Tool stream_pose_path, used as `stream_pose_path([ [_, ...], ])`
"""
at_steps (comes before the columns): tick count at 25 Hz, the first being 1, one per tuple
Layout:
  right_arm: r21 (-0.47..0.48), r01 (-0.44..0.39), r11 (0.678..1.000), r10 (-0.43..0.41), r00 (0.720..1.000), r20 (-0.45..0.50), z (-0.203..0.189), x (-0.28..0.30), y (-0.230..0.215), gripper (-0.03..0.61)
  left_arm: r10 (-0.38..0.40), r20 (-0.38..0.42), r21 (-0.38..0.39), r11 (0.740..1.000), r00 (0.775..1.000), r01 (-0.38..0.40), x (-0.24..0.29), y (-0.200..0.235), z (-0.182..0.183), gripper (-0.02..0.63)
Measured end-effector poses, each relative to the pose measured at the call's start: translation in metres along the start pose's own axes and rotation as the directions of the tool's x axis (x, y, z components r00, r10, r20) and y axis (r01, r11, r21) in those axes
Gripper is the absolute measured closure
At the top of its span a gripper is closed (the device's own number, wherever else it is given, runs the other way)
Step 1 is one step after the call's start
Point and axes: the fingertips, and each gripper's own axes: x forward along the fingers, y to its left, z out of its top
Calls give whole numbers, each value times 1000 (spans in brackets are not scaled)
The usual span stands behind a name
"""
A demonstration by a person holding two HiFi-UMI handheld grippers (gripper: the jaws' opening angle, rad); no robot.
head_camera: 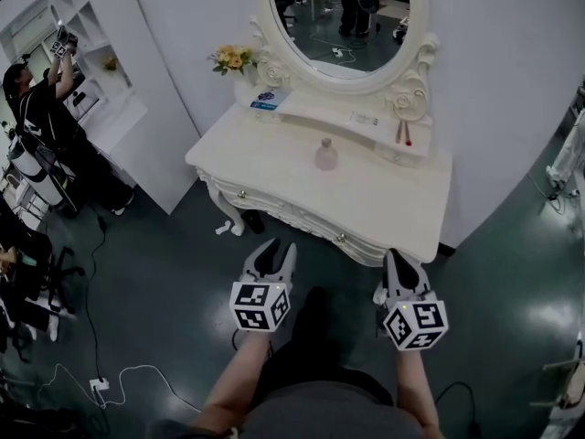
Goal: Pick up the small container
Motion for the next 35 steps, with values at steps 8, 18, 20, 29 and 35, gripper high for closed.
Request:
stream_pose_path([
  [8, 10, 37, 999, -37, 999, 3, 5, 25, -21, 574, -18, -22, -1, 1000, 1000, 18, 45, 10, 4, 445],
  [18, 23, 72, 997, -73, 997, 5, 16, 97, -54, 574, -54, -37, 17, 998, 998, 54, 133, 35, 23, 408],
  [20, 23, 80, 997, -80, 997, 3, 18, 113, -61, 574, -62, -42, 22, 998, 997, 63, 152, 41, 26, 405],
  [29, 33, 144, 989, -144, 990, -2, 25, 166, -81, 574, -120, -82, 36, 992, 989, 123, 226, 59, 36, 400],
  [35, 39, 187, 982, -187, 982, 0, 28, 189, -87, 574, -162, -117, 34, 985, 980, 167, 265, 65, 34, 394],
])
